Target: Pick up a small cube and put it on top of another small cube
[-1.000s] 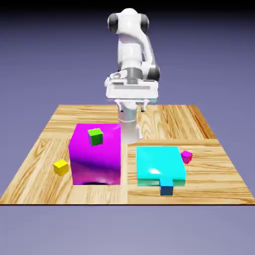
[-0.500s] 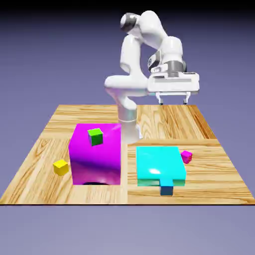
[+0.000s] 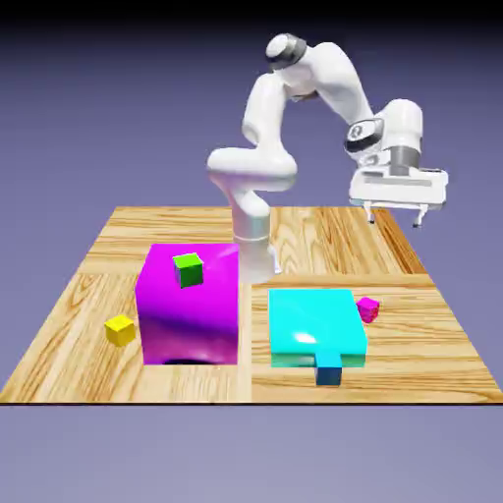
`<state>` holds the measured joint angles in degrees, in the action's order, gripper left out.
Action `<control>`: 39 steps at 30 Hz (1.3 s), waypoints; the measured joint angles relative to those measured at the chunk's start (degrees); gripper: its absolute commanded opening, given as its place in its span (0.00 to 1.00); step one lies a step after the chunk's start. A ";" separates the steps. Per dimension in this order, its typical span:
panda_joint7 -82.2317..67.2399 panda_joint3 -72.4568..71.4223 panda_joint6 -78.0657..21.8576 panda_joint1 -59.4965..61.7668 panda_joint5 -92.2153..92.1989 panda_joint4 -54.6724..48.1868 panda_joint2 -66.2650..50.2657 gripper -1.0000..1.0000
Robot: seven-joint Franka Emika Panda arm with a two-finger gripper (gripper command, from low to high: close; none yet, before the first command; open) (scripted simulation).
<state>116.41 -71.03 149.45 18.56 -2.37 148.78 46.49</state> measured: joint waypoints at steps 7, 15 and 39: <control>15.13 -14.54 -5.03 3.94 -0.48 -2.50 2.83 0.50; 32.43 -31.15 -10.77 8.44 -1.04 -5.36 6.07 0.50; 42.66 -36.30 -19.14 23.62 1.26 -7.59 8.91 0.00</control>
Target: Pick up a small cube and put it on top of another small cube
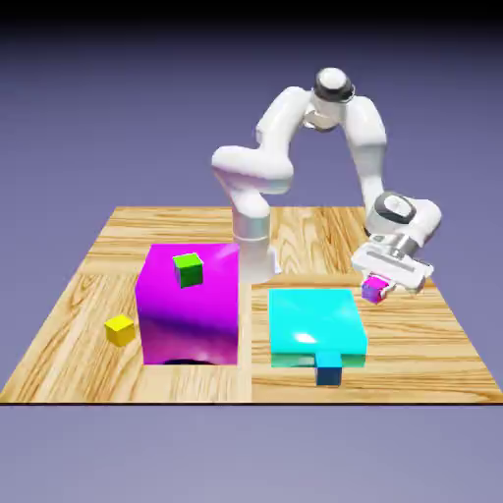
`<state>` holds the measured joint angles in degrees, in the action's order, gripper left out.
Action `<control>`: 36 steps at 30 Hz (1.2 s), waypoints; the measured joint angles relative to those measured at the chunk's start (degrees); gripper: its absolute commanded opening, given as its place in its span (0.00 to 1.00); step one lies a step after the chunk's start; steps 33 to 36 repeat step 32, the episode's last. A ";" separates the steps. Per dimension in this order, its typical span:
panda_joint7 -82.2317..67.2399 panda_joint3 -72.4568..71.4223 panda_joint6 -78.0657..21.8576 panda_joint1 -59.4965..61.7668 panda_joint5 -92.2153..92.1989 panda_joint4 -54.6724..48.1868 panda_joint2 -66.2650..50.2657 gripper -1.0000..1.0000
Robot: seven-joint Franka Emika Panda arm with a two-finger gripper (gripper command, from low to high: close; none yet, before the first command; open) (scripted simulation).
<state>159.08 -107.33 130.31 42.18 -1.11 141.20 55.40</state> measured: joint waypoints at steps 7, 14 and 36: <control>-8.98 14.53 -3.51 13.76 3.53 0.77 -0.47 0.00; -17.95 29.07 -7.02 27.52 7.05 1.55 -0.94 0.00; 3.10 38.40 -6.75 28.74 37.25 4.70 -25.69 1.00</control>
